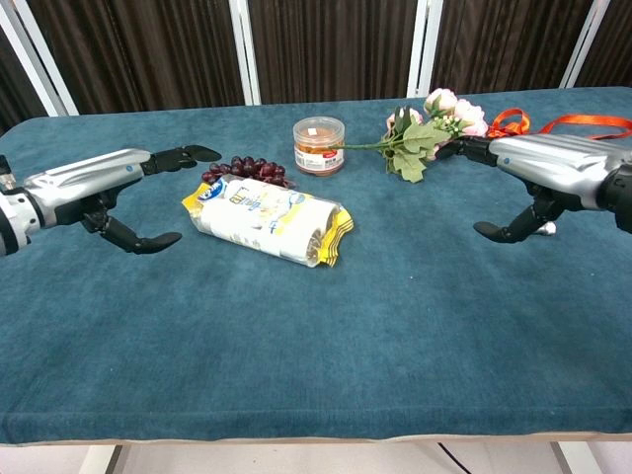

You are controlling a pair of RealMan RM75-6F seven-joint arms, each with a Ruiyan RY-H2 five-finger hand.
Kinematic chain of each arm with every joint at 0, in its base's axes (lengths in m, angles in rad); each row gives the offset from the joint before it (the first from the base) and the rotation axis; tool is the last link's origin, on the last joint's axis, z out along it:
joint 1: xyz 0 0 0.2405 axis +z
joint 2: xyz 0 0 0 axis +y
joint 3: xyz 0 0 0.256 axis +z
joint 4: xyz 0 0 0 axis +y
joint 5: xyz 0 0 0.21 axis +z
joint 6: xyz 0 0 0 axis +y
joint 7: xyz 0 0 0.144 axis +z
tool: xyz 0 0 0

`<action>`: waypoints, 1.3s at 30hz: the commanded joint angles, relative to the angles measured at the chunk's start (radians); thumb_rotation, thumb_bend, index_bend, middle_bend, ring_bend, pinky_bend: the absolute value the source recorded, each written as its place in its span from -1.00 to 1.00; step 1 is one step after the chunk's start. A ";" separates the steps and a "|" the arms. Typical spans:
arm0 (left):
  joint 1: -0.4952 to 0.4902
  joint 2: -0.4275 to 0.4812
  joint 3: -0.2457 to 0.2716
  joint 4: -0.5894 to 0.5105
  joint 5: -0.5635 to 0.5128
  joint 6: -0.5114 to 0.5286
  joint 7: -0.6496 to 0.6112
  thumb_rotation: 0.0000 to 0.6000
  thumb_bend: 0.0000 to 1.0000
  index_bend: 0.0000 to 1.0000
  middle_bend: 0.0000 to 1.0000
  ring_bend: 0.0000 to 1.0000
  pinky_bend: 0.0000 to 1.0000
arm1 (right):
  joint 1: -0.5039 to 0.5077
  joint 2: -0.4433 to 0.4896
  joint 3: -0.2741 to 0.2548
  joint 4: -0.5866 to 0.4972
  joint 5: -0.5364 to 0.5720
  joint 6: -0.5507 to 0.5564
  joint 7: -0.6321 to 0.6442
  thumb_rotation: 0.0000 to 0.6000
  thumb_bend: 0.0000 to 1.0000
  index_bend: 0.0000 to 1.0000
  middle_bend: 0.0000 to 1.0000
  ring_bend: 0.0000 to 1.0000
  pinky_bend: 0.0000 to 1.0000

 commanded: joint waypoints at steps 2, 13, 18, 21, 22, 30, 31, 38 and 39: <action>0.004 0.016 0.006 -0.019 -0.020 0.006 0.024 1.00 -0.22 -1.00 -1.00 -1.00 -1.00 | 0.010 0.011 -0.006 -0.007 0.019 0.005 -0.001 1.00 -0.29 -1.00 -1.00 -1.00 -1.00; 0.161 0.190 0.122 -0.137 0.055 0.226 0.136 1.00 -0.22 -1.00 -1.00 -1.00 -1.00 | 0.008 0.075 -0.042 0.043 0.067 0.042 -0.031 1.00 -0.29 -0.94 -1.00 -1.00 -1.00; 0.266 0.214 0.197 -0.085 0.105 0.351 0.111 1.00 -0.22 -1.00 -1.00 -1.00 -1.00 | 0.011 0.059 -0.068 0.137 0.092 0.024 -0.022 1.00 -0.29 -0.65 -1.00 -1.00 -1.00; 0.295 0.198 0.219 -0.034 0.125 0.383 0.084 1.00 -0.22 -1.00 -1.00 -1.00 -1.00 | 0.022 0.020 -0.075 0.209 0.099 0.007 -0.004 1.00 -0.29 -0.52 -1.00 -1.00 -1.00; 0.298 0.193 0.220 -0.018 0.127 0.385 0.081 1.00 -0.22 -1.00 -1.00 -1.00 -1.00 | 0.026 0.004 -0.076 0.234 0.100 0.002 0.001 1.00 -0.29 -0.46 -1.00 -1.00 -1.00; 0.312 0.152 0.216 0.062 0.130 0.393 0.083 1.00 -0.22 -1.00 -1.00 -1.00 -1.00 | 0.048 -0.090 -0.077 0.377 0.077 -0.010 0.068 1.00 -0.29 -0.23 -1.00 -1.00 -1.00; 0.313 0.151 0.217 0.066 0.131 0.393 0.078 1.00 -0.22 -1.00 -1.00 -1.00 -1.00 | 0.050 -0.095 -0.076 0.384 0.079 -0.012 0.071 1.00 -0.29 -0.22 -1.00 -1.00 -1.00; 0.319 0.145 0.217 0.084 0.131 0.393 0.064 1.00 -0.22 -1.00 -1.00 -1.00 -1.00 | 0.065 -0.132 -0.077 0.423 0.086 -0.024 0.068 1.00 -0.29 -0.15 -1.00 -1.00 -1.00; 0.320 0.146 0.217 0.084 0.131 0.392 0.064 1.00 -0.22 -1.00 -1.00 -1.00 -1.00 | 0.066 -0.136 -0.078 0.427 0.088 -0.026 0.066 1.00 -0.29 -0.14 -1.00 -1.00 -1.00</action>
